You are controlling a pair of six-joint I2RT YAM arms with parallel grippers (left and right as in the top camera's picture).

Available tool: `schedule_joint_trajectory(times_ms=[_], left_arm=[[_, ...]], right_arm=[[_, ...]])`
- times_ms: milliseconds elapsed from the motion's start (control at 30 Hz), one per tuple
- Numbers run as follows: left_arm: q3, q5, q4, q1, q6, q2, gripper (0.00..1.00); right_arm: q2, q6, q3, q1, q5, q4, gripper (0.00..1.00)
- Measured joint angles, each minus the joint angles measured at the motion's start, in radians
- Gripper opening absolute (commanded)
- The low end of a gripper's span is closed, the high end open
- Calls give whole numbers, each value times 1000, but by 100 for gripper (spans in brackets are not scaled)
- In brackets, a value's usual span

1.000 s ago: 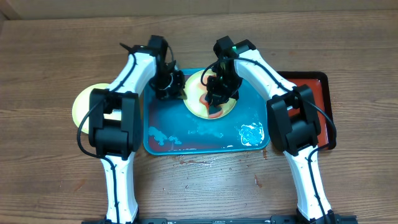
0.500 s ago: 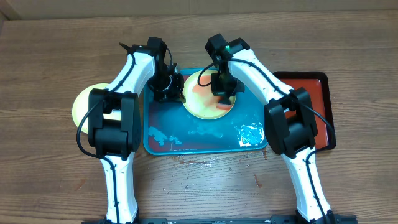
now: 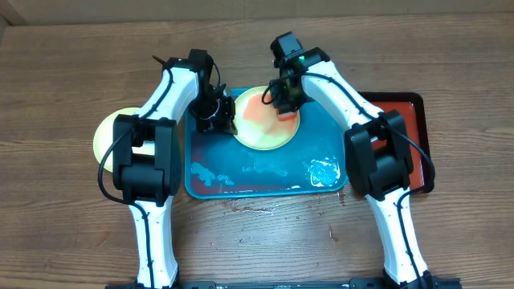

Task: Clean dirty plates on tray and stack at the side
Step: 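Continue scrubbing the second yellow plate while the left gripper holds it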

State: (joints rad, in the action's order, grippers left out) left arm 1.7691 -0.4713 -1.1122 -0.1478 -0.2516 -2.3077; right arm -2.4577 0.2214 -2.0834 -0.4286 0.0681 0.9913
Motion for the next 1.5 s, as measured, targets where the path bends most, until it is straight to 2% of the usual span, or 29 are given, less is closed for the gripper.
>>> schedule_joint_trajectory(times_ms=[367,700,867,1167,1300,1500], left_arm=[[0,19,-6,12,0,0,4],[0,42,1,11,24,0,4],[0,41,0,10,35,0,4],[0,37,2,3,43,0,4],[0,37,2,3,43,0,4],[0,26,15,-3,42,0,4]], right_arm=[[-53,-62,-4,29,458,-47,4],[-63,-124,-5,2,569,166,4],[-51,-119,-12,-12,491,239,4],[15,-9,-11,-43,72,328,4],[21,64,-11,-42,-104,317,4],[21,106,-7,-43,-172,212,4]])
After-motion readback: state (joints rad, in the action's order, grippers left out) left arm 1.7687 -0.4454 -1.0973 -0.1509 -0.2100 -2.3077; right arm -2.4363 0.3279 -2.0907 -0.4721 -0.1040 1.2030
